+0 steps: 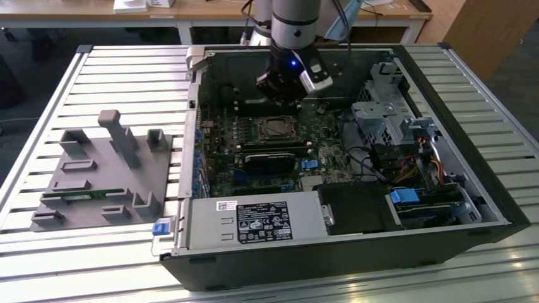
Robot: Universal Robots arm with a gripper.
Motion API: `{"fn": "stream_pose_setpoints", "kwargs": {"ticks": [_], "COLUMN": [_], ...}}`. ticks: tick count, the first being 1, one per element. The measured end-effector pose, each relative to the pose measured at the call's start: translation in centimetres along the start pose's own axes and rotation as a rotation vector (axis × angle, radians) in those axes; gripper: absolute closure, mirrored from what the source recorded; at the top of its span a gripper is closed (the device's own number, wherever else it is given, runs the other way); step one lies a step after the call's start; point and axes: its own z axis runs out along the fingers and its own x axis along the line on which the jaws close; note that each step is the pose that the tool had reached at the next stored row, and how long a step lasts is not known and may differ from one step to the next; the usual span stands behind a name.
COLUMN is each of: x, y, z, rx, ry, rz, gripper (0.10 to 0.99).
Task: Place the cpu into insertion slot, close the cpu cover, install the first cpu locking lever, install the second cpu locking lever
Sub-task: 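Install the second cpu locking lever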
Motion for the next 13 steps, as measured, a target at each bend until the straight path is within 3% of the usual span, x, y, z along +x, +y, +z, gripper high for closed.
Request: {"fn": "stream_pose_setpoints", "kwargs": {"ticks": [9,13], "x": [-0.05,-0.06], "y": [-1.32,-1.5], "z": [-0.04,-0.23], "rx": [0.0,0.0], "ry": [0.0,0.0], "rz": [0.0,0.0], "gripper": [0.98,0.98]}}
